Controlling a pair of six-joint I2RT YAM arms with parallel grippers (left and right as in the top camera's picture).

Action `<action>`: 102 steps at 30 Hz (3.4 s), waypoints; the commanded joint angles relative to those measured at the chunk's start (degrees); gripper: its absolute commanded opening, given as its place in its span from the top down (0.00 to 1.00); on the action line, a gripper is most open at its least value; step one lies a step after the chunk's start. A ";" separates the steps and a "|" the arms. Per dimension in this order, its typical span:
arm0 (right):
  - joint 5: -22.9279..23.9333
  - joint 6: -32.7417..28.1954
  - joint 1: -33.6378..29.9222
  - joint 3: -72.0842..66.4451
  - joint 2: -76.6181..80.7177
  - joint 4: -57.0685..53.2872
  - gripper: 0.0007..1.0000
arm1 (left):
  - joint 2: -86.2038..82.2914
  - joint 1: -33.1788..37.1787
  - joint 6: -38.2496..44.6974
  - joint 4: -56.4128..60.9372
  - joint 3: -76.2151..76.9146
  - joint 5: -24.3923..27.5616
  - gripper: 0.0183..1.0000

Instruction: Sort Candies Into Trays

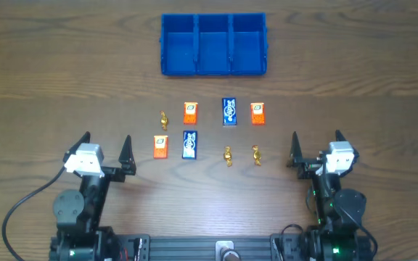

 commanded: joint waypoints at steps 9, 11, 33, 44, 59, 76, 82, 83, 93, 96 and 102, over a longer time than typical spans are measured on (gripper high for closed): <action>-0.09 0.63 0.17 -0.24 -0.46 -0.15 0.00 | -0.37 0.17 0.87 -1.77 -1.16 0.98 0.00; -0.09 0.61 0.17 -0.24 -0.46 -0.15 0.00 | -0.37 0.17 0.87 -1.77 -1.16 -0.15 0.00; -0.09 0.61 0.17 -0.24 -0.46 -0.15 0.00 | 31.32 -4.57 -5.64 -37.42 41.27 6.12 0.00; -0.09 0.63 0.17 -0.24 -0.46 -0.15 0.00 | 64.11 -21.53 -16.02 -45.72 52.92 -8.37 0.00; -0.09 0.61 0.17 -0.24 -0.46 -0.15 0.00 | 89.39 -23.30 -23.43 -40.19 52.96 -9.11 0.00; -0.09 0.61 0.17 -0.24 -0.46 -0.15 0.00 | 98.03 -23.30 -23.21 -36.28 52.96 -9.62 0.07; -0.09 0.61 0.17 -0.24 -0.46 -0.15 0.00 | 98.75 -23.30 -23.21 -36.13 52.96 -9.79 0.17; -0.09 0.61 0.17 -0.24 -0.46 -0.15 0.00 | 98.75 -23.30 -23.19 -36.04 52.96 -9.79 0.18; -0.09 0.63 0.17 -0.24 -0.46 -0.15 0.00 | 99.41 -23.96 -22.75 -36.00 52.96 -9.73 0.24; -0.09 0.61 0.17 -0.24 -0.46 -0.15 0.00 | 99.41 -24.33 -22.10 -36.00 52.96 -9.73 0.25; -0.09 0.61 0.17 -0.24 -0.46 -0.15 0.00 | 99.45 -24.35 -21.70 -36.02 52.96 -9.70 0.33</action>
